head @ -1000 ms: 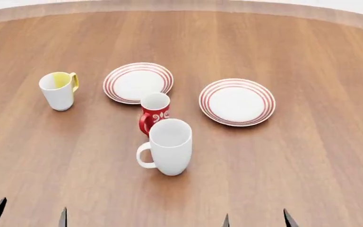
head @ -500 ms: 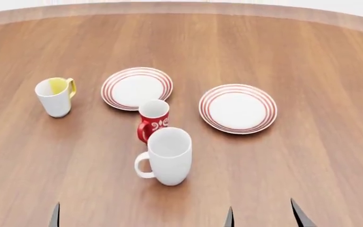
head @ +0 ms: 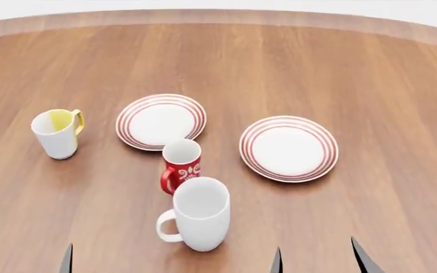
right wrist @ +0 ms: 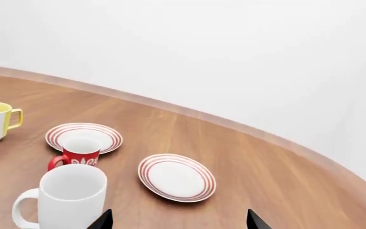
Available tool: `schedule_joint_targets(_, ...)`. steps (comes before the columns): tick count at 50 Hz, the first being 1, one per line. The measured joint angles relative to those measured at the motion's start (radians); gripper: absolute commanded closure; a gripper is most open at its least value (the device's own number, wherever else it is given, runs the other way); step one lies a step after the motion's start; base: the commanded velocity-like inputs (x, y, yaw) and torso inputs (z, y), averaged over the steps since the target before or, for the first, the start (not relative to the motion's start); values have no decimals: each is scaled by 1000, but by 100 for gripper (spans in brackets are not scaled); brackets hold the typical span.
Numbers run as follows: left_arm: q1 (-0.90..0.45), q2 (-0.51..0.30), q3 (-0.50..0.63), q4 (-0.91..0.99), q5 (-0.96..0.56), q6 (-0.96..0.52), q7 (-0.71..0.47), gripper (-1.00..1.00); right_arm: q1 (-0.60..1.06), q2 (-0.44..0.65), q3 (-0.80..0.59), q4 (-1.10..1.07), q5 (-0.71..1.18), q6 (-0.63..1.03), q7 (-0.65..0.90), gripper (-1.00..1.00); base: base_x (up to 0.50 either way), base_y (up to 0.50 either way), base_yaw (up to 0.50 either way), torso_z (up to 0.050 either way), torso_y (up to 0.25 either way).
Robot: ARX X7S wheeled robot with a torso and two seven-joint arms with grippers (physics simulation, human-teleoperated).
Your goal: Put the white mug on the left plate.
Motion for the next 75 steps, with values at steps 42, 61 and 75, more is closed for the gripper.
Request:
schedule_joint_targets(42, 0, -11, 27, 2, -27, 0, -19, -100, 4, 20, -16, 29, 14, -22, 32, -100, 251, 29, 0, 0, 0)
schedule_joint_targets(61, 2, -20, 40, 11, -33, -4, -28, -100, 2, 28, -18, 29, 25, -22, 43, -100, 263, 104, 0, 0, 1)
schedule_joint_targets(75, 4, -25, 48, 9, -37, 1, -34, -100, 2, 32, -20, 28, 33, -22, 51, -100, 264, 44, 0, 0, 0)
